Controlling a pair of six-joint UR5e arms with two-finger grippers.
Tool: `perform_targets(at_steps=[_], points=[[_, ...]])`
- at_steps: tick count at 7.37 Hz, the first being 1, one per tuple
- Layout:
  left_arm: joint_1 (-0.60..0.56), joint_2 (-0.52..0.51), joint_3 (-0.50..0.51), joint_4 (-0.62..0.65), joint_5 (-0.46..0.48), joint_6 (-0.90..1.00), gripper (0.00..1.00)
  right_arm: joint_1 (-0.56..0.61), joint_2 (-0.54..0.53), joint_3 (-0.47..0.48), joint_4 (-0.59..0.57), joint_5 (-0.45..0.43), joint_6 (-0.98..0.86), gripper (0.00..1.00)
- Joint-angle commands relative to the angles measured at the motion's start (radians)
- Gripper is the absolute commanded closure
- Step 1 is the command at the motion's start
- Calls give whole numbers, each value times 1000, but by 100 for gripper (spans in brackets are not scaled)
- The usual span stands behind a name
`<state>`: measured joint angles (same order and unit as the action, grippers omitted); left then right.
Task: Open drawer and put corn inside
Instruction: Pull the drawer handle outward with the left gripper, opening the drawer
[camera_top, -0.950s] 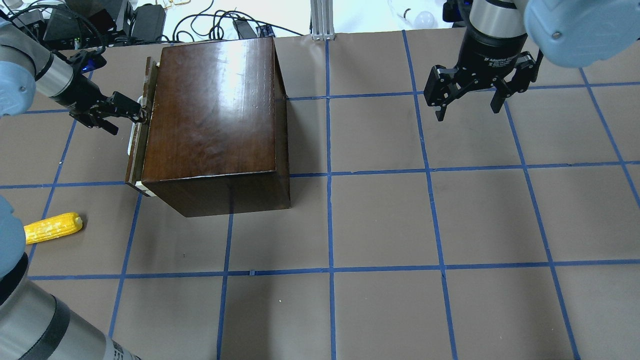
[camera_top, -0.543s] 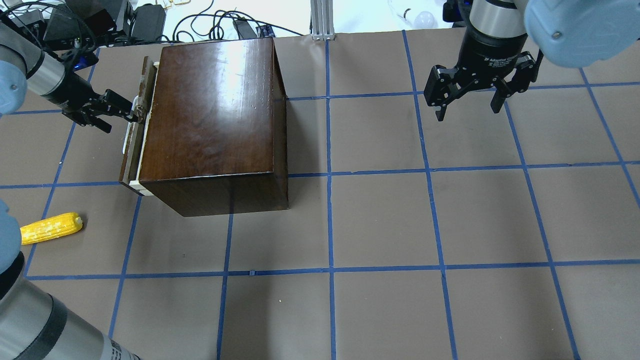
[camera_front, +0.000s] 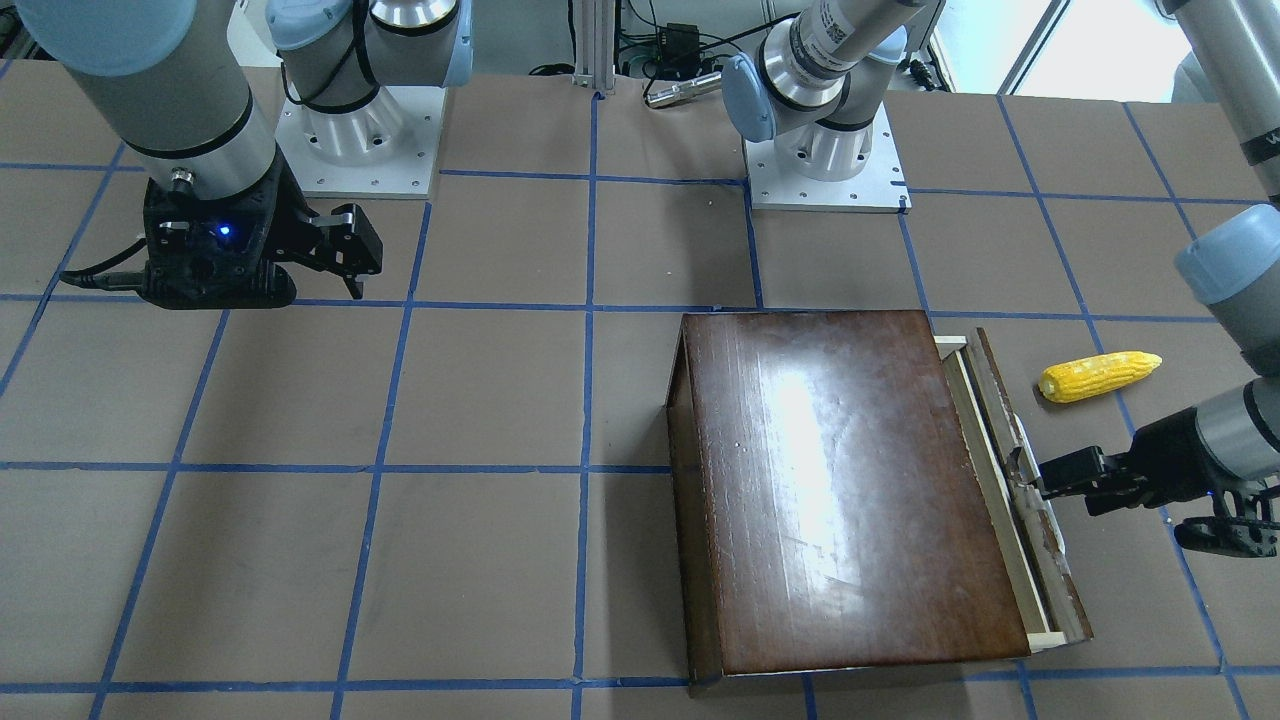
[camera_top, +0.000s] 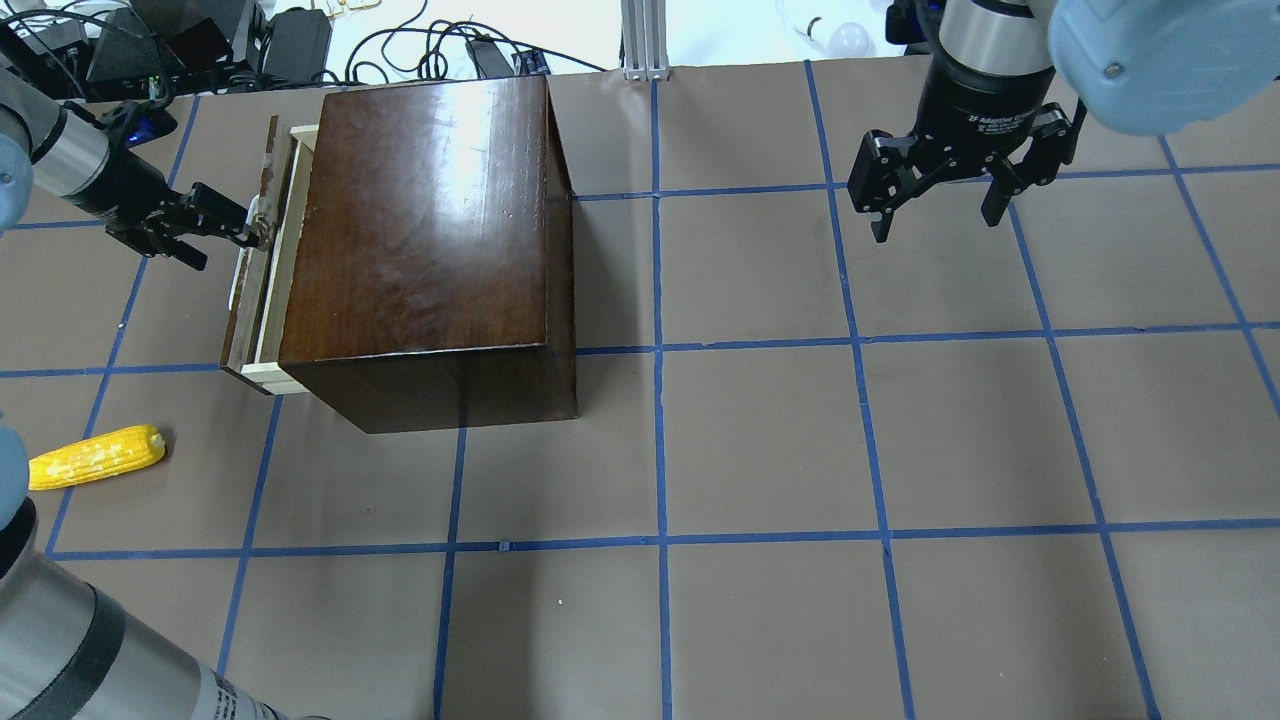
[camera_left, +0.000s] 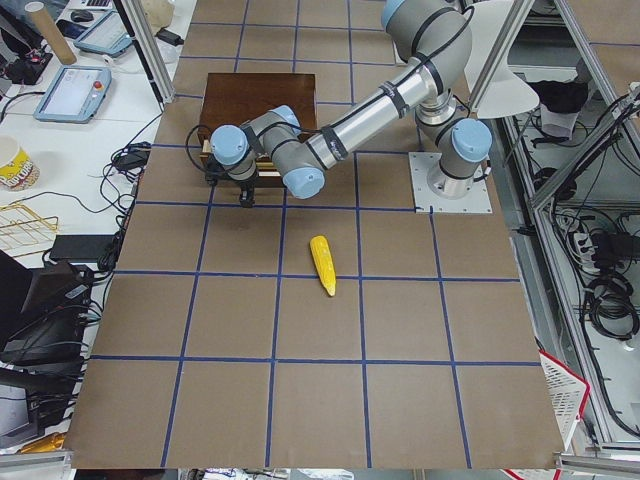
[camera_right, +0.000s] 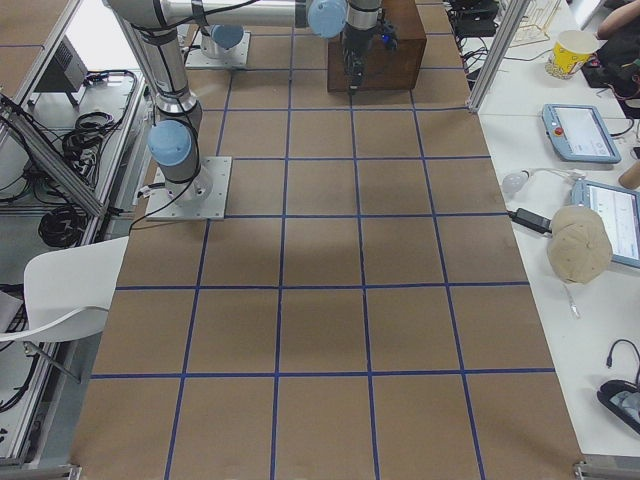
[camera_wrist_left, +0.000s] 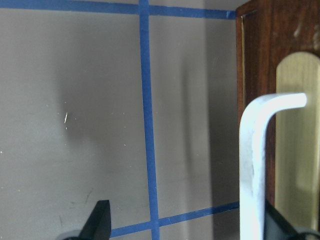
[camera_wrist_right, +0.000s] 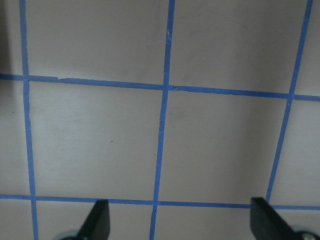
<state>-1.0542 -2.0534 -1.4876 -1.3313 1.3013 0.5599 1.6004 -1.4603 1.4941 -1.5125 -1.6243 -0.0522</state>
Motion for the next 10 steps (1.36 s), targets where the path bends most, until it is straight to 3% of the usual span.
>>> perform_targets(at_steps=[1,8,9,10], points=[[42,1,3,-3,-1,5,0,0,0,0,0,0,0,0],[80,41,6,-26,-1,37,0,1,0,0,0,1,0,0],[80,64,6,-52,16,38,0,0,0,0,0,0,0,0],[79,90,1,-57,103,87,0,1,0,0,0,0,0,0]])
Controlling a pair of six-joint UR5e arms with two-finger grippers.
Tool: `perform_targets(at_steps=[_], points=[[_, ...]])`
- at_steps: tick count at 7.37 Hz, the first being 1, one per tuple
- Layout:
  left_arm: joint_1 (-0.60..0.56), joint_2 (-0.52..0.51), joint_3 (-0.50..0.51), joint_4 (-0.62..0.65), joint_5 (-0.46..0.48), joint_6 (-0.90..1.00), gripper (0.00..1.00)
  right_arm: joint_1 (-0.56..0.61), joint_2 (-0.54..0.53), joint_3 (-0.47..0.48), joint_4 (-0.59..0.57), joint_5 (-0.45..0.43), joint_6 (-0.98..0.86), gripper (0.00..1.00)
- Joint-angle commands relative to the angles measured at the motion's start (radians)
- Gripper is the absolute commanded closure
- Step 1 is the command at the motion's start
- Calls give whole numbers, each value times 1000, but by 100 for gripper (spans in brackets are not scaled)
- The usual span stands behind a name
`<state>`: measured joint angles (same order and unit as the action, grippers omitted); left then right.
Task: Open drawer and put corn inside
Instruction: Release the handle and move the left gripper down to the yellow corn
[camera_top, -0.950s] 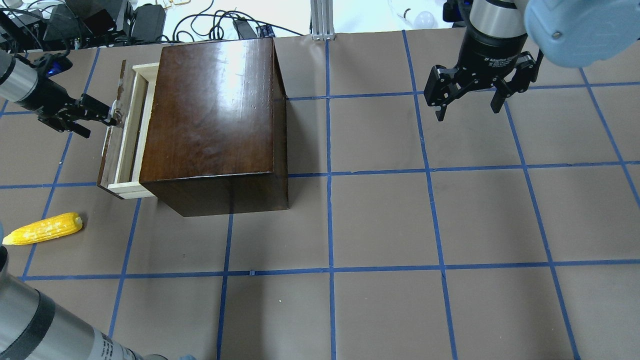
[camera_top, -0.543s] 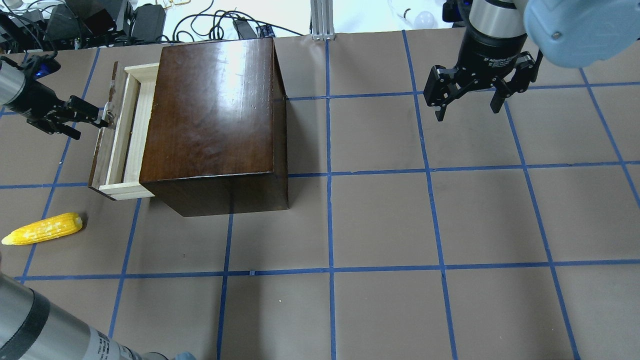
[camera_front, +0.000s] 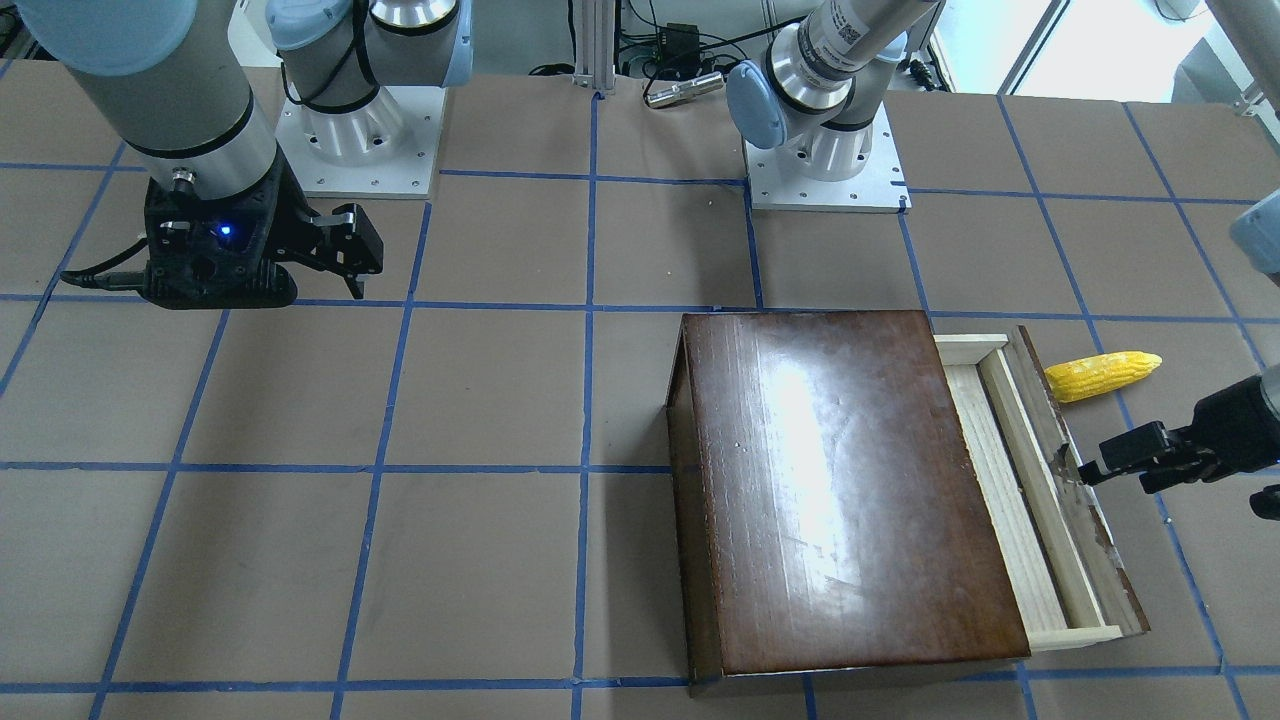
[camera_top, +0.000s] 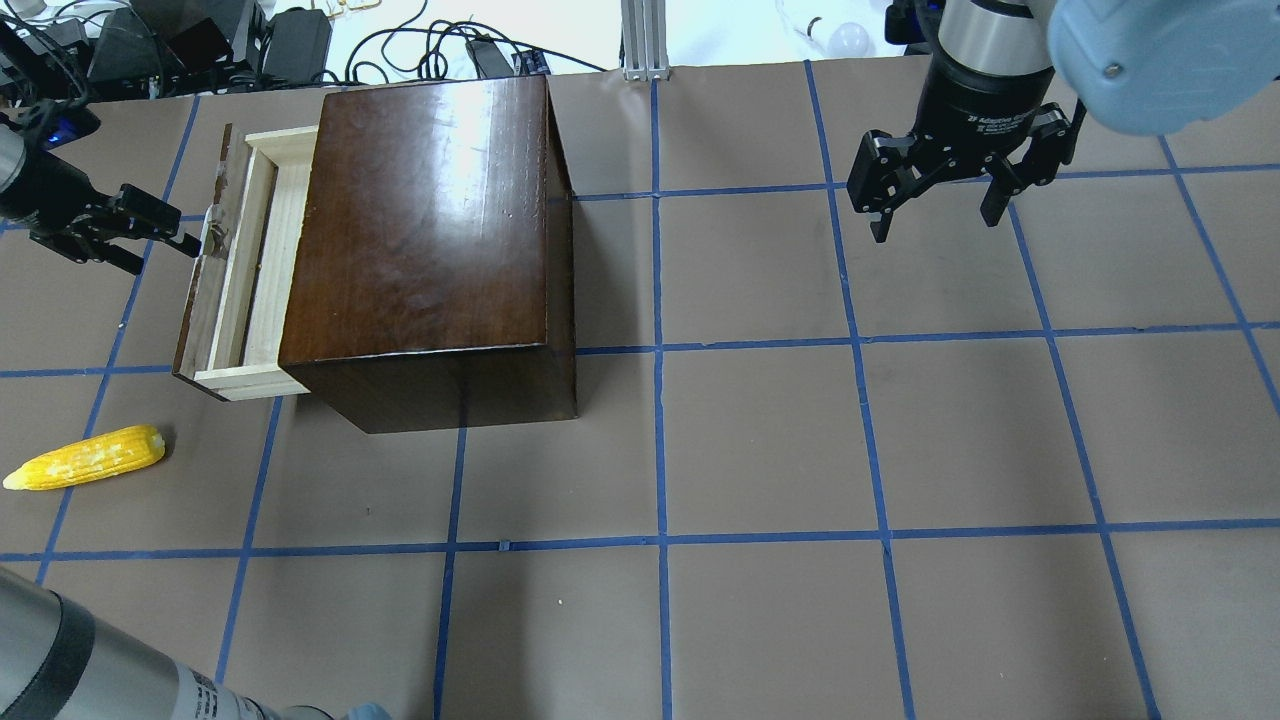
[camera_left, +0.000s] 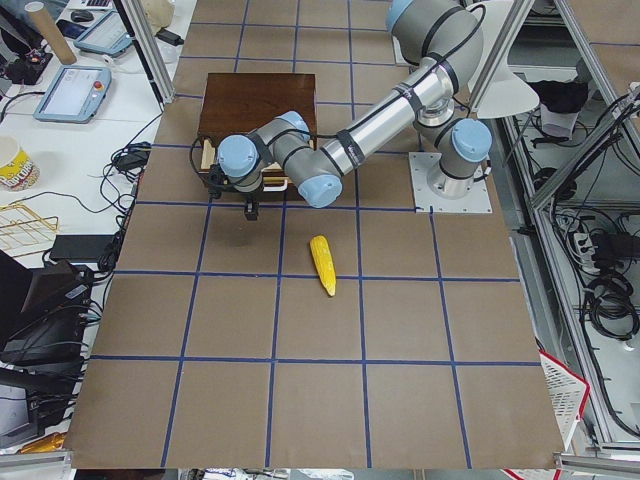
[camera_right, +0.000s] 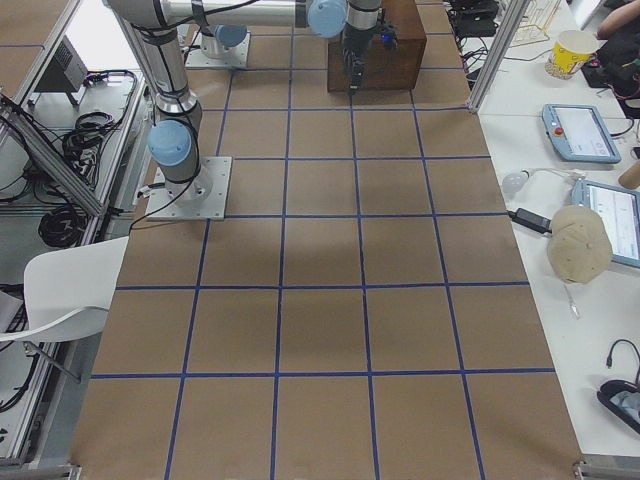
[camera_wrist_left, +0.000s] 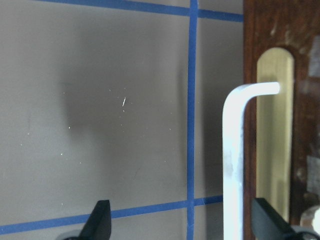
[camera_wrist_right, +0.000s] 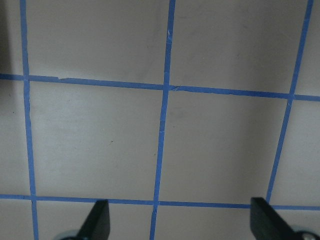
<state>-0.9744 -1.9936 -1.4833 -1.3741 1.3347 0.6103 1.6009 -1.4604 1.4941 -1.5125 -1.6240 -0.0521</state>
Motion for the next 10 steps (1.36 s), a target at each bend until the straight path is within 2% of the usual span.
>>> perform_targets(at_steps=[1,3,7,8,10], points=[[0,60,-21,-17,119,128,0,1,0,0,0,-1,0,0],[14,126,-67,-23,274,321,0,-1,0,0,0,-1,0,0],[143,235,-319,7,297,898,0,1,0,0,0,1,0,0],[189,255,-374,80,320,1005,0,-1,0,0,0,-1,0,0],[233,266,-544,407,336,1245,0,-1,0,0,0,-1,0,0]])
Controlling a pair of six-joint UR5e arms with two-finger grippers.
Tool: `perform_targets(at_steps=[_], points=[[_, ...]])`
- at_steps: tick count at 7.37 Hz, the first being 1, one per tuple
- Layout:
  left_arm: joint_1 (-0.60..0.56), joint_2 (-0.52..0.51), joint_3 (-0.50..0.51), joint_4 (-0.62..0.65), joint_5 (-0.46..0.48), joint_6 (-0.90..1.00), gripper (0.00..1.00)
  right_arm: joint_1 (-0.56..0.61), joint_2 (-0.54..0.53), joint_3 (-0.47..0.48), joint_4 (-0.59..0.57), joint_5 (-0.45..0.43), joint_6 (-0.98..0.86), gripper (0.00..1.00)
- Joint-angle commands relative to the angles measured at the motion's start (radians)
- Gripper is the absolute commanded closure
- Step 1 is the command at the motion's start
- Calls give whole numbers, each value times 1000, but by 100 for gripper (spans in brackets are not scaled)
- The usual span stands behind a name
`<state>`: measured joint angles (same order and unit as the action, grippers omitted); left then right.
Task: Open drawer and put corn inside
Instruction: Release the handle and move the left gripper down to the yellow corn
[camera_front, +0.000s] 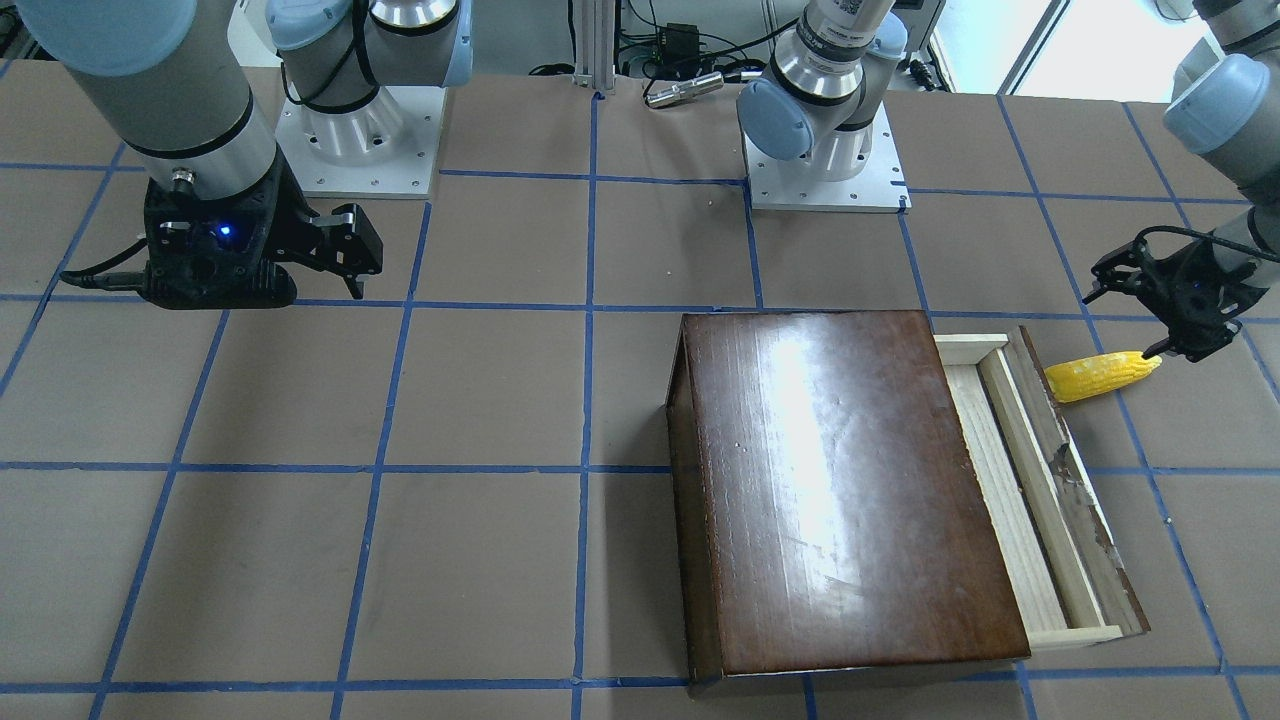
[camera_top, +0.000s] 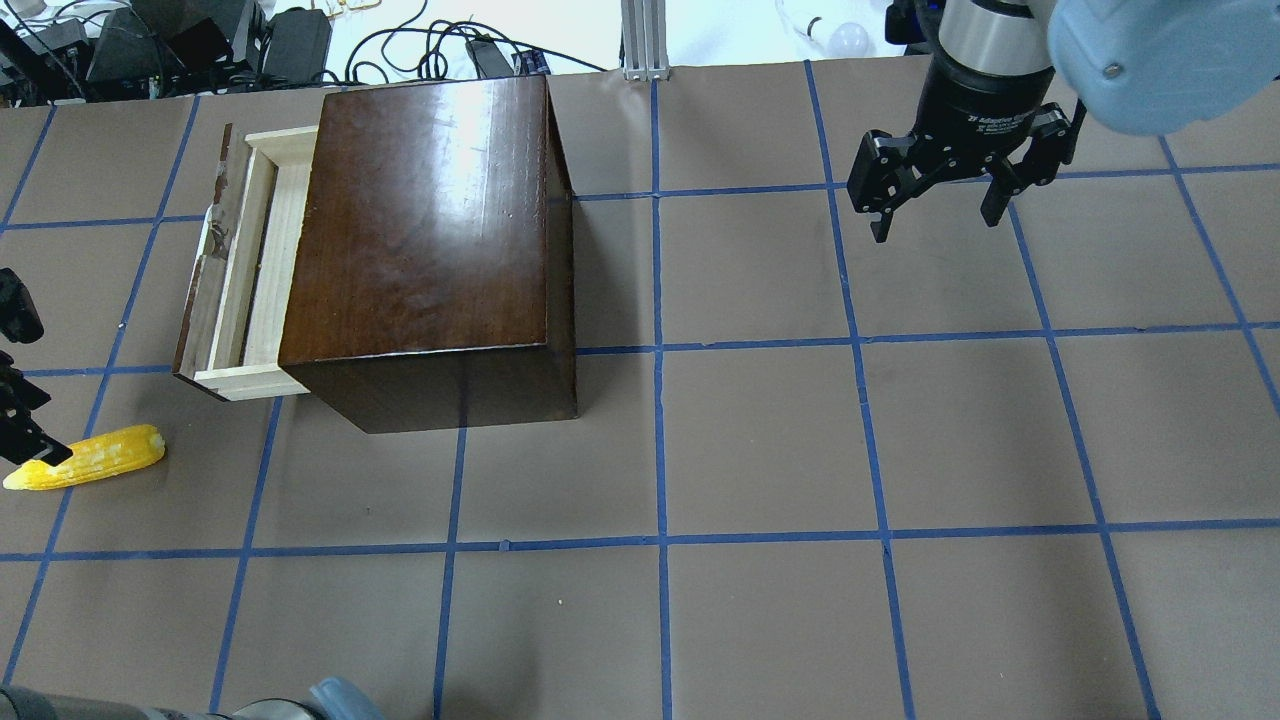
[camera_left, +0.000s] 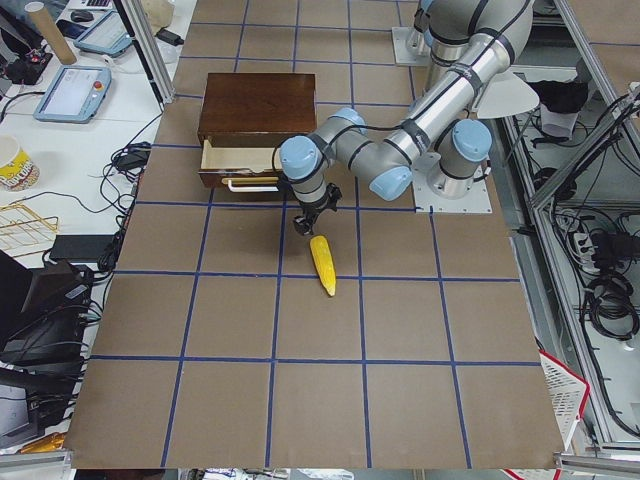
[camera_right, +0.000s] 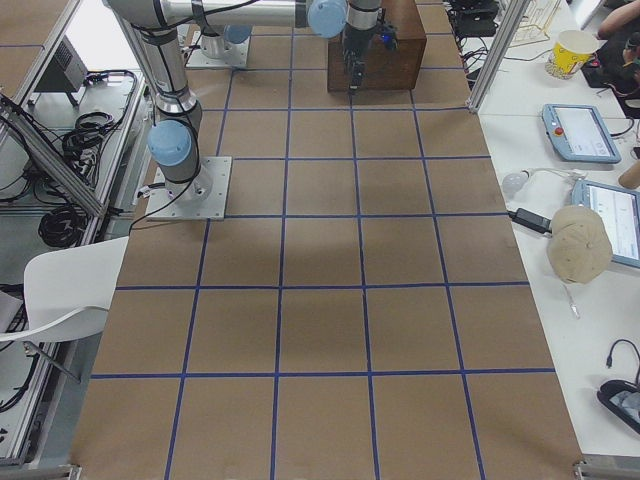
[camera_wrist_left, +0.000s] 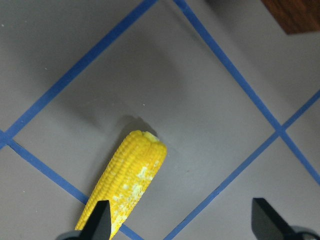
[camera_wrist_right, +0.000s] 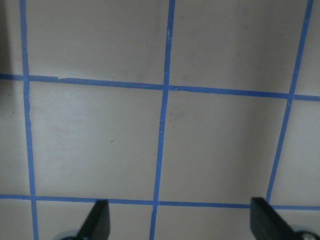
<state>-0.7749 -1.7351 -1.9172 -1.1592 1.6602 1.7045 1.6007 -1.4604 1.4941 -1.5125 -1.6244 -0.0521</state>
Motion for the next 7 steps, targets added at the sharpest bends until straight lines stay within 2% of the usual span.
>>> perform_targets(at_steps=[1,4,7], points=[[57,5,-171,307,6,241,0,1,0,0,0,0,0,0],[82,-35,-174,329,-48,459,0,-1,0,0,0,0,0,0],[72,-104,-105,349,-122,504,0,1,0,0,0,0,0,0]])
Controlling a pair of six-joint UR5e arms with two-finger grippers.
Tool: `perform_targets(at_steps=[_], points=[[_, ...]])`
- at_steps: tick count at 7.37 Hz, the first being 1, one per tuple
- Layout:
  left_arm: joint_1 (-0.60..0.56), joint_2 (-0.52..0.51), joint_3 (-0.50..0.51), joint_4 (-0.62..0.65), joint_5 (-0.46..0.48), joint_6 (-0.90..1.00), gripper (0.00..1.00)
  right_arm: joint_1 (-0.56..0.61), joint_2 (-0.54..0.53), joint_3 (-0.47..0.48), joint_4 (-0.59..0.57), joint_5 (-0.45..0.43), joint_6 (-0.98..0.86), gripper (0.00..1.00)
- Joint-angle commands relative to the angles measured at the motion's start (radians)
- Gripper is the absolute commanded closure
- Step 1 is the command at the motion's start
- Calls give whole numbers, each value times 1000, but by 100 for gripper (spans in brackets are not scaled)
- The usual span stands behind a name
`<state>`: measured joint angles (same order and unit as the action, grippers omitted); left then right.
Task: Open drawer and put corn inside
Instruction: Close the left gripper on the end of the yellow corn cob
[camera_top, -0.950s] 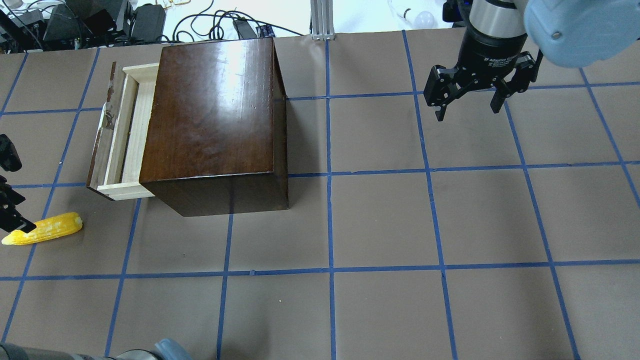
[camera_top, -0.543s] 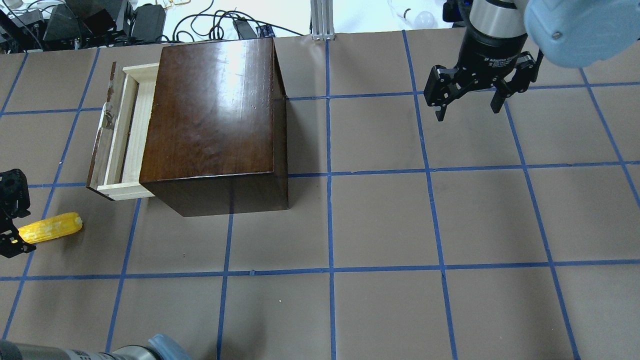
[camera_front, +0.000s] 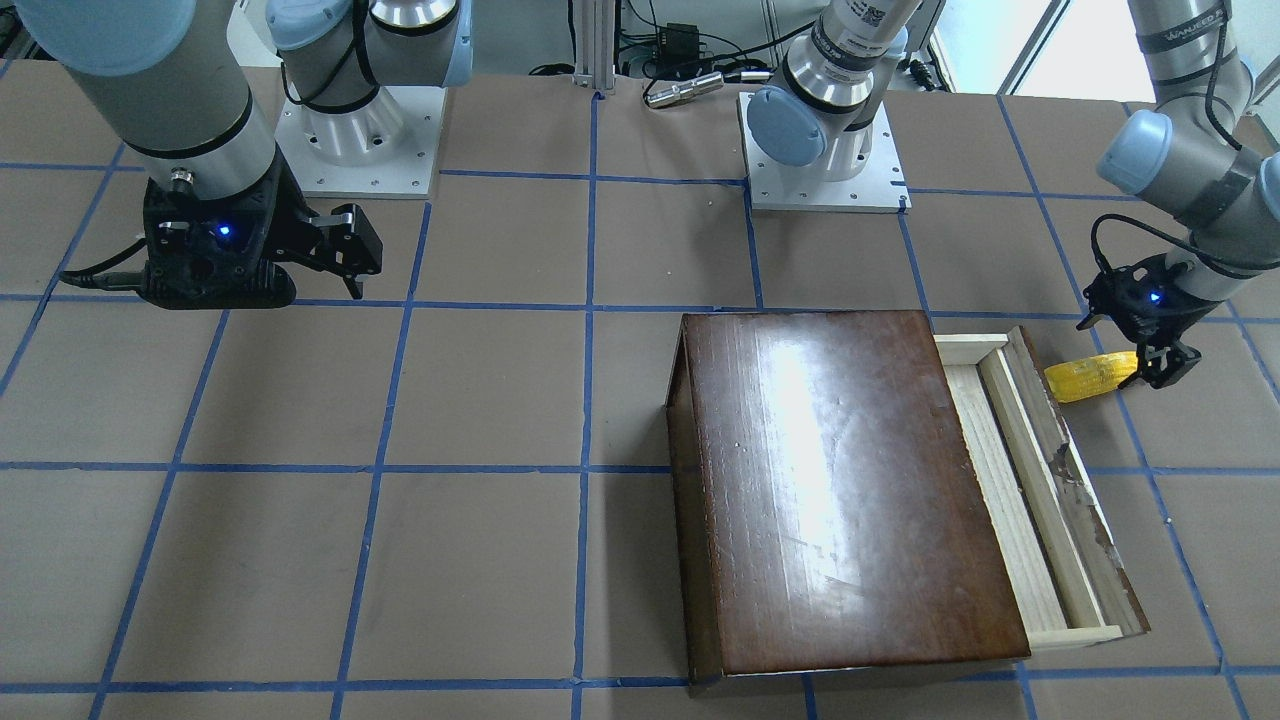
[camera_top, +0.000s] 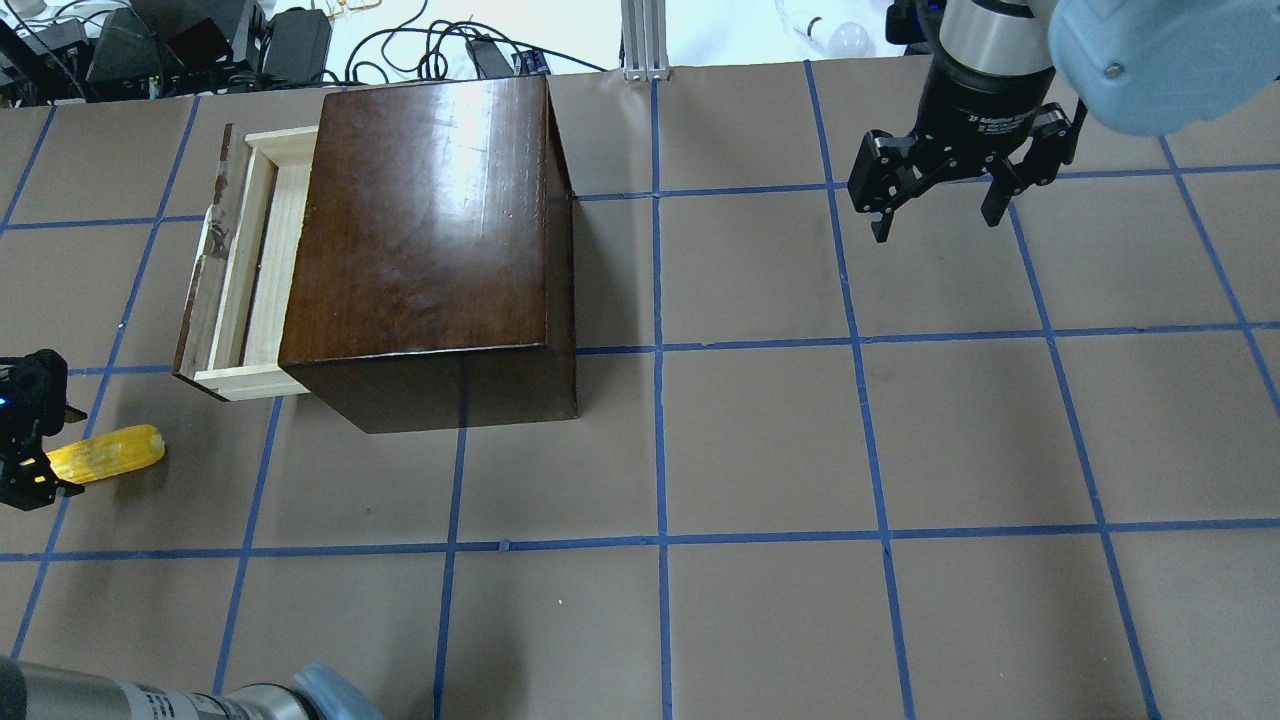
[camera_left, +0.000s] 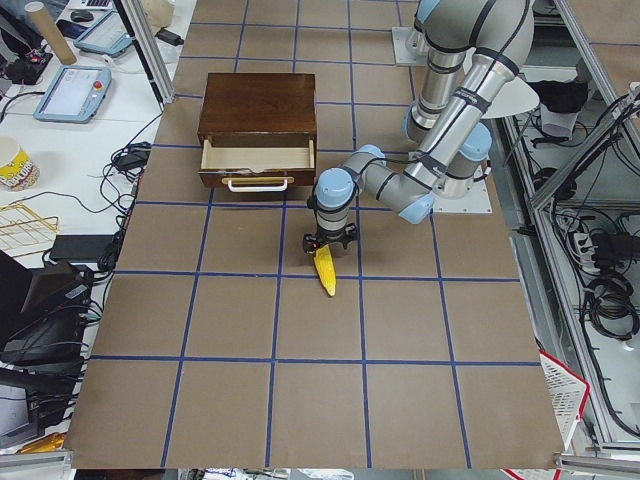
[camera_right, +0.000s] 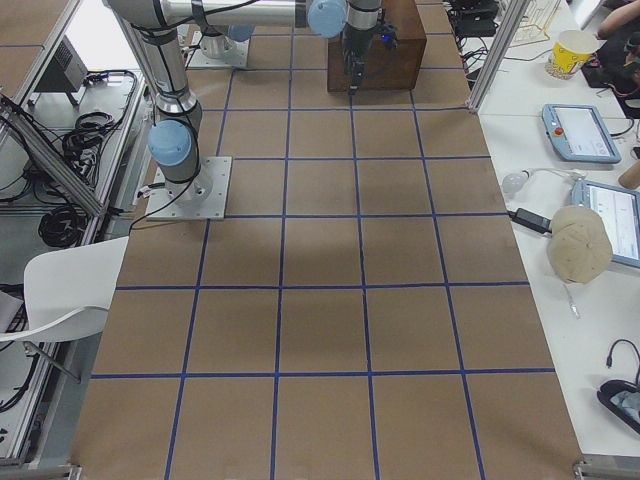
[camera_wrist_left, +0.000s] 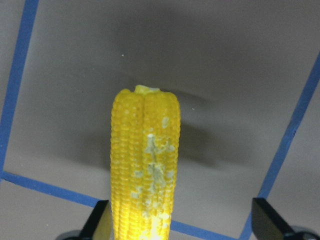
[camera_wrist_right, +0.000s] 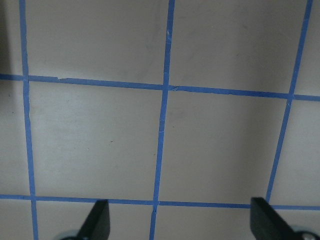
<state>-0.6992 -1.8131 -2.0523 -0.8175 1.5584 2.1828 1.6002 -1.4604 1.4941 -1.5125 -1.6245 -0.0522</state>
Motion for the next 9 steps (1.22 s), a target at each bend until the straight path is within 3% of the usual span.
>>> perform_targets(at_steps=[1,6,8,9], points=[[-2,-43,29,8,-24,46,0,1,0,0,0,0,0,0],[0,-77,20,8,-27,46,0,0,0,0,0,0,0,0],[-2,-115,23,67,-29,41,0,0,0,0,0,0,0,0],[-2,-120,23,69,-27,40,15,0,0,0,0,0,0,0]])
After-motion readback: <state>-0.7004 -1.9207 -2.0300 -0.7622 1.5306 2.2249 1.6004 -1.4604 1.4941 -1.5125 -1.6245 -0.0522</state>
